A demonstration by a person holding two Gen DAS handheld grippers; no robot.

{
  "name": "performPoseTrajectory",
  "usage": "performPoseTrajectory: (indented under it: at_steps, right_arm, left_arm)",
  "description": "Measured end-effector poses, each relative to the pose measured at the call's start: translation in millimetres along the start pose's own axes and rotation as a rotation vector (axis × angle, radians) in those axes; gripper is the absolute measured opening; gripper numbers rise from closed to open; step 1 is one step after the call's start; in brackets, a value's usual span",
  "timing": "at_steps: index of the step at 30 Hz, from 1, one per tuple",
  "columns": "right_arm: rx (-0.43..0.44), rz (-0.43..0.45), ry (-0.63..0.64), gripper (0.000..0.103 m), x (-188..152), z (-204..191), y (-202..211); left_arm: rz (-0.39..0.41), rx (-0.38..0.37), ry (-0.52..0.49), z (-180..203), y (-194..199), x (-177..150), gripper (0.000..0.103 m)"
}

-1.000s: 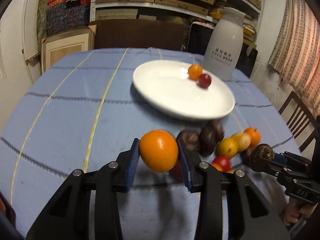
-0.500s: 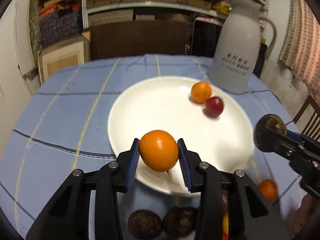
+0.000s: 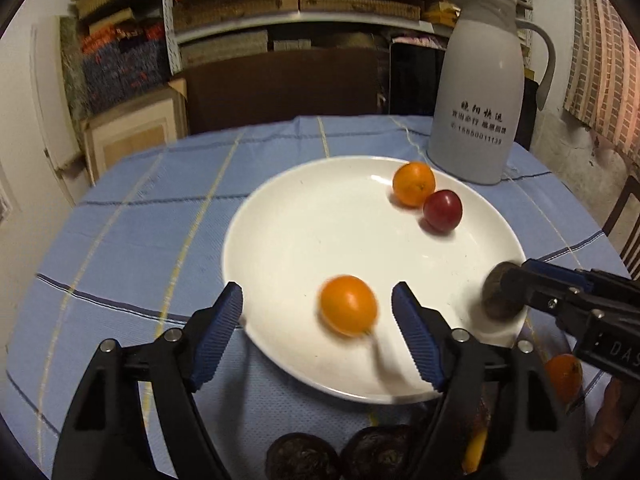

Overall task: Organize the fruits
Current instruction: 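Carry both fruits over the white plate and open both tools to drop them, then grasp the stemmed tangerine with the right tool while the left tool grasps a red tomato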

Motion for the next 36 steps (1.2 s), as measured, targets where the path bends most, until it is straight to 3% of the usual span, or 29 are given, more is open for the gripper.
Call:
performPoseTrajectory:
  at_steps: [1,3,16,22,31,33,36]
  right_arm:
    - [0.002,0.01,0.002,0.04,2,-1,2]
    - [-0.002,0.023,0.007,0.042,3,-2,5]
    - [-0.011,0.048,0.038,0.047,-8,-9,27]
    - [-0.018,0.12,0.026,0.054,-25,-10,64]
    - [-0.038,0.133,0.033,0.062,-66,-12,92]
    - [-0.047,0.118,0.038,0.068,-77,-13,94]
    - [-0.064,0.081,0.057,0.069,-93,-16,92]
  left_arm:
    - [0.007,0.003,-0.005,0,3,0,0.077]
    - [0.027,0.016,-0.003,0,8,1,0.09]
    - [0.111,0.061,-0.045,2,41,-1,0.097]
    - [0.149,0.069,-0.052,4,69,-13,0.098]
    - [0.106,0.091,-0.046,-14,99,-65,0.098]
    - [0.092,0.097,-0.023,-24,105,-74,0.098]
    - [0.061,0.084,0.053,-47,111,-86,0.098]
Point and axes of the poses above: each gripper's, at about its wrist camera, not at the fingertips, and y roughly against the way its jaws point, z to its right, x to its top, the point moved 9 cm from there along -y, roughly the way its jaws point, and after that the axes turned 9 degrees about y, right-handed, at the moved point
